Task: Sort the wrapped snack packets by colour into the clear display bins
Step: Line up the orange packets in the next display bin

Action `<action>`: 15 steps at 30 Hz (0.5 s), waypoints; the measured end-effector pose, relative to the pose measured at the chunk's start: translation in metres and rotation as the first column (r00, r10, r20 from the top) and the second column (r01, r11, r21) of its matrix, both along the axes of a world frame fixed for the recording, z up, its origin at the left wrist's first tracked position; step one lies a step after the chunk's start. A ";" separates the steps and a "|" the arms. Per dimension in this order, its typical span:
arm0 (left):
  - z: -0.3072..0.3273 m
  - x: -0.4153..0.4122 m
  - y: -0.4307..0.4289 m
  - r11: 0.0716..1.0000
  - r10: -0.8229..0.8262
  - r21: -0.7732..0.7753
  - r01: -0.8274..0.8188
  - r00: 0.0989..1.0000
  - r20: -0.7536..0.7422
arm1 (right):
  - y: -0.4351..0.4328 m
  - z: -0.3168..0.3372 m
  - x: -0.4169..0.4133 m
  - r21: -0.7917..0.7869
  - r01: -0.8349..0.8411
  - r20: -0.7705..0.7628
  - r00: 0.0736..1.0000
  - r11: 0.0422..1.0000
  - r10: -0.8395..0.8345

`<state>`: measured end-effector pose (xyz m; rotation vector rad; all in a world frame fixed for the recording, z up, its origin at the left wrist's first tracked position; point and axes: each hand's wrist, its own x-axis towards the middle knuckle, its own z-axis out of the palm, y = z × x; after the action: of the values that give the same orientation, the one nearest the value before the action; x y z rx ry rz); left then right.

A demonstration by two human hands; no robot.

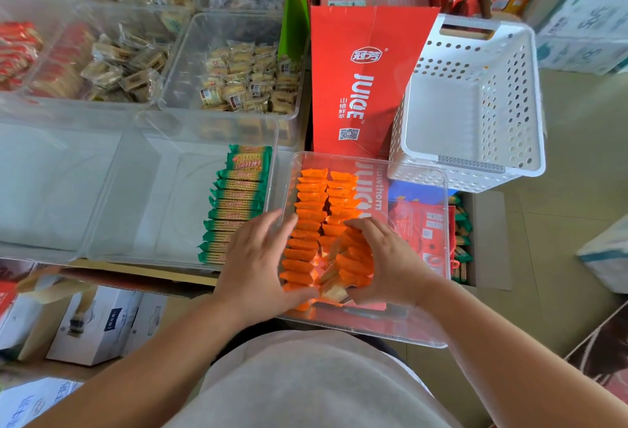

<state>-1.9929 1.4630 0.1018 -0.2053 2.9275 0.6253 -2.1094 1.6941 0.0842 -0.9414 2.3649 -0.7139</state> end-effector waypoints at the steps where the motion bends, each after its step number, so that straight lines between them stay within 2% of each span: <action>1: 0.006 -0.004 0.005 0.998 -0.065 0.001 0.065 0.998 -0.015 | 0.000 0.006 -0.002 -0.078 0.039 0.029 0.999 0.996 -0.037; 2: 0.012 -0.008 0.011 0.992 -0.118 0.040 0.118 0.993 -0.008 | 0.000 0.012 -0.003 -0.157 0.063 0.055 0.997 0.986 -0.055; 4: 0.025 -0.020 0.021 0.959 -0.183 0.230 0.165 0.981 0.059 | -0.006 0.025 -0.002 -0.286 0.058 0.086 0.996 0.956 -0.035; 6: 0.035 -0.031 0.025 0.894 -0.193 0.424 0.147 0.979 0.067 | -0.014 0.037 0.001 -0.366 0.033 0.100 0.995 0.930 0.004; 7: 0.038 -0.034 0.024 0.873 -0.178 0.471 0.125 0.981 0.070 | -0.017 0.042 0.002 -0.385 0.029 0.115 0.993 0.923 0.016; 9: 0.044 -0.037 0.019 0.864 -0.149 0.498 0.077 0.983 0.106 | -0.021 0.047 0.000 -0.389 0.048 0.207 0.978 0.920 0.036; 11: 0.045 -0.038 0.010 0.887 -0.131 0.460 0.046 0.979 0.155 | -0.022 0.041 -0.006 -0.385 0.130 0.380 0.925 0.914 0.029; 13: 0.043 -0.035 0.000 0.908 -0.089 0.420 0.002 0.978 0.188 | -0.024 0.027 -0.009 -0.372 0.337 0.510 0.853 0.865 -0.112; 14: 0.042 -0.034 -0.006 0.918 -0.057 0.397 -0.024 0.980 0.192 | -0.025 0.017 -0.011 -0.331 0.436 0.510 0.829 0.837 -0.231; 15: 0.040 -0.032 -0.012 0.926 -0.021 0.373 -0.053 0.981 0.192 | -0.025 0.006 -0.012 -0.255 0.484 0.439 0.829 0.837 -0.345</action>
<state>-2.0245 1.4509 0.1420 -0.2305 2.5598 1.0877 -2.1217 1.6688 0.0900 -0.3419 2.1369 -1.4042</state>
